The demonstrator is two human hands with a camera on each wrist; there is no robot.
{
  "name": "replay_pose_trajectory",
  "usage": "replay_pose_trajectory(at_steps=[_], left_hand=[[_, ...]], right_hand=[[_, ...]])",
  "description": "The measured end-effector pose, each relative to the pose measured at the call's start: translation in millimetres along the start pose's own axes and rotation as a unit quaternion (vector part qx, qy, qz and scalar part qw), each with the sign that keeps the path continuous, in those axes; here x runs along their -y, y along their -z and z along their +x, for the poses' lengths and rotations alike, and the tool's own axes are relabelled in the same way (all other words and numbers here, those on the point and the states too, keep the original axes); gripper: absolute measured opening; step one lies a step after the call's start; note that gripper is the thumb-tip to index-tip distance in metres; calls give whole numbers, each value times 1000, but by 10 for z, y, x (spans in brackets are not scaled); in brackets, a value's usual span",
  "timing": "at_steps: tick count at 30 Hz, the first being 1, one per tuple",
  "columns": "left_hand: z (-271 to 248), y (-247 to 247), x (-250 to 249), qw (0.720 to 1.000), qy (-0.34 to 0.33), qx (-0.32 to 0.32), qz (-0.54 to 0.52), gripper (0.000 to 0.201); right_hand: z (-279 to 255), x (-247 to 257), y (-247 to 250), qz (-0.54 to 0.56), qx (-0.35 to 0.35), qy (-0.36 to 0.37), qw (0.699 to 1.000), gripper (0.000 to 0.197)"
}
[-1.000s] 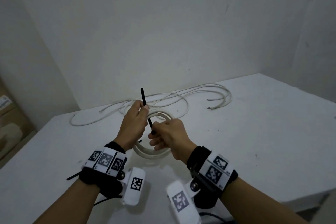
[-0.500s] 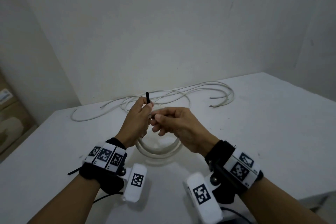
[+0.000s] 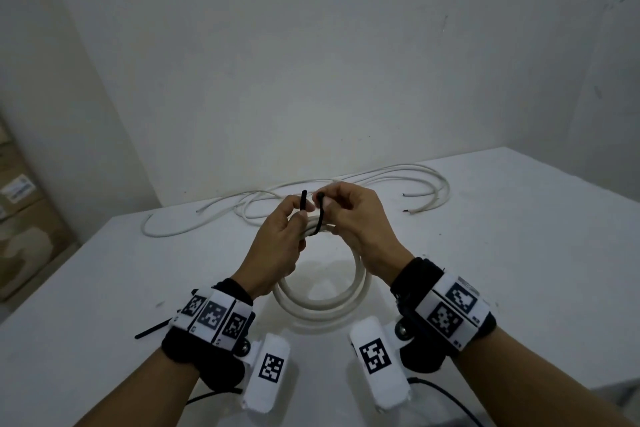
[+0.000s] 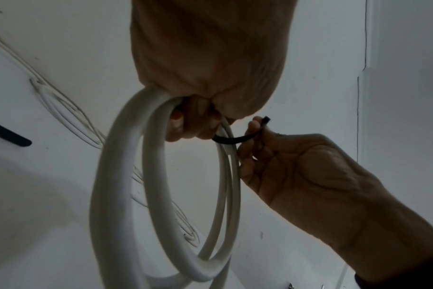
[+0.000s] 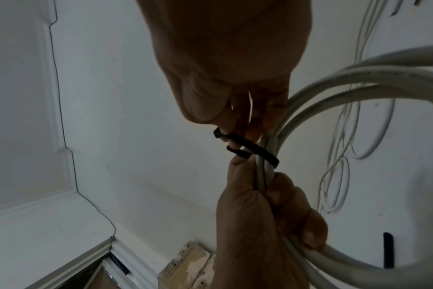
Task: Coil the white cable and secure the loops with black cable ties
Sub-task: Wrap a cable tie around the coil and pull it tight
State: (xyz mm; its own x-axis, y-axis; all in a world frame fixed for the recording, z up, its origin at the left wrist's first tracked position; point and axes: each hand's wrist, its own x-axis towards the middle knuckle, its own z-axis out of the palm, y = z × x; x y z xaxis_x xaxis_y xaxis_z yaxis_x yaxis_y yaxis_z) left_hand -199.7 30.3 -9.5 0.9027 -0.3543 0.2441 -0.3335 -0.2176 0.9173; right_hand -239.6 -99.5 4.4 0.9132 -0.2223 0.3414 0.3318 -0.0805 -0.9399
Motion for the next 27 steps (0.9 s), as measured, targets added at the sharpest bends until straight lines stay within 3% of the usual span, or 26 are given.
replay_pose_trajectory(at_steps=[9, 17, 23, 27], left_hand=[[-24, -50, 41, 993, -66, -23, 93, 20], [-20, -59, 68, 983, -92, -32, 153, 20], [-57, -75, 74, 976, -98, -27, 194, 19], [-14, -33, 15, 970, -109, -37, 216, 18]], right_hand=[[18, -42, -9, 19, -61, 6, 998, 16], [-40, 8, 27, 49, -32, 9, 998, 18], [-6, -22, 40, -8, -46, -10, 999, 16], [-36, -58, 56, -70, -10, -28, 997, 13]])
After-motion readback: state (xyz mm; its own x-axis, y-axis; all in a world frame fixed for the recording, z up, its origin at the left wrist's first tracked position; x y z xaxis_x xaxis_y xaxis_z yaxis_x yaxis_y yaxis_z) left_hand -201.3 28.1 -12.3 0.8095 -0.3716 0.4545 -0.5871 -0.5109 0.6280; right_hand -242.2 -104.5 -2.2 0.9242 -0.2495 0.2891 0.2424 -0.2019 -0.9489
